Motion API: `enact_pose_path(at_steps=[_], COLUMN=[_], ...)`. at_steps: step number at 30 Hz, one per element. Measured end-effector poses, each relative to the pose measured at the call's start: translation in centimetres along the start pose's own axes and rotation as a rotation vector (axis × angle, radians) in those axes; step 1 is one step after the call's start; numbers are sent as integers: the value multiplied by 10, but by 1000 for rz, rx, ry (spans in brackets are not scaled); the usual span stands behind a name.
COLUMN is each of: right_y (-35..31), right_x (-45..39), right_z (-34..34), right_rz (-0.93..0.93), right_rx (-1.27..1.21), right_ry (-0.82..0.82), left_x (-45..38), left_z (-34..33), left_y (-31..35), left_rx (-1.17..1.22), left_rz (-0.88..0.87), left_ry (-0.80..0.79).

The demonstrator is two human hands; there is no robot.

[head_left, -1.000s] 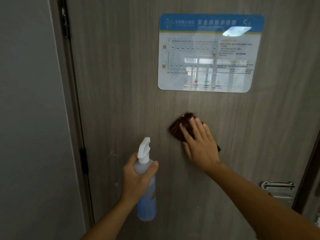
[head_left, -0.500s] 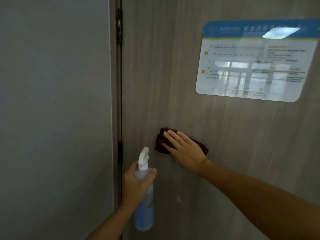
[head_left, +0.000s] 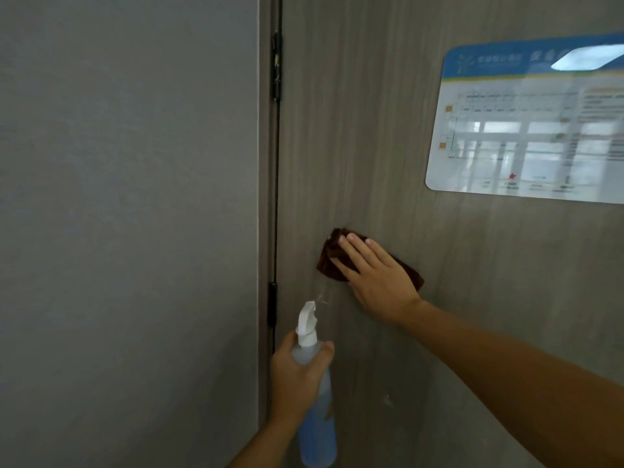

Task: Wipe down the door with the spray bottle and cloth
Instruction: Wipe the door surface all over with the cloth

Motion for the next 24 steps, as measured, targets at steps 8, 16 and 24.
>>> enact_pose_path(at_steps=[8, 16, 24], right_y=[14, 21, -24], right_x=[-5, -36, -6], right_z=[12, 29, -2], right_rz=[42, -201, -148], right_rx=[50, 25, 10], right_ry=[28, 65, 37], left_x=[3, -1, -2], left_z=[4, 1, 11], left_y=[-6, -8, -9], left_rx=[-43, -45, -23], left_rz=[7, -26, -81], left_ry=[-66, -75, -51])
Point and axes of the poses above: each hand's wrist, its own x-axis away from the middle knuckle, its own z-axis out of the back of the hand, y = z × x, the point moved 1 cm from there along -x, towards the middle knuckle, and after that the axes turned 1 degree about x, right-handed, at the moved point
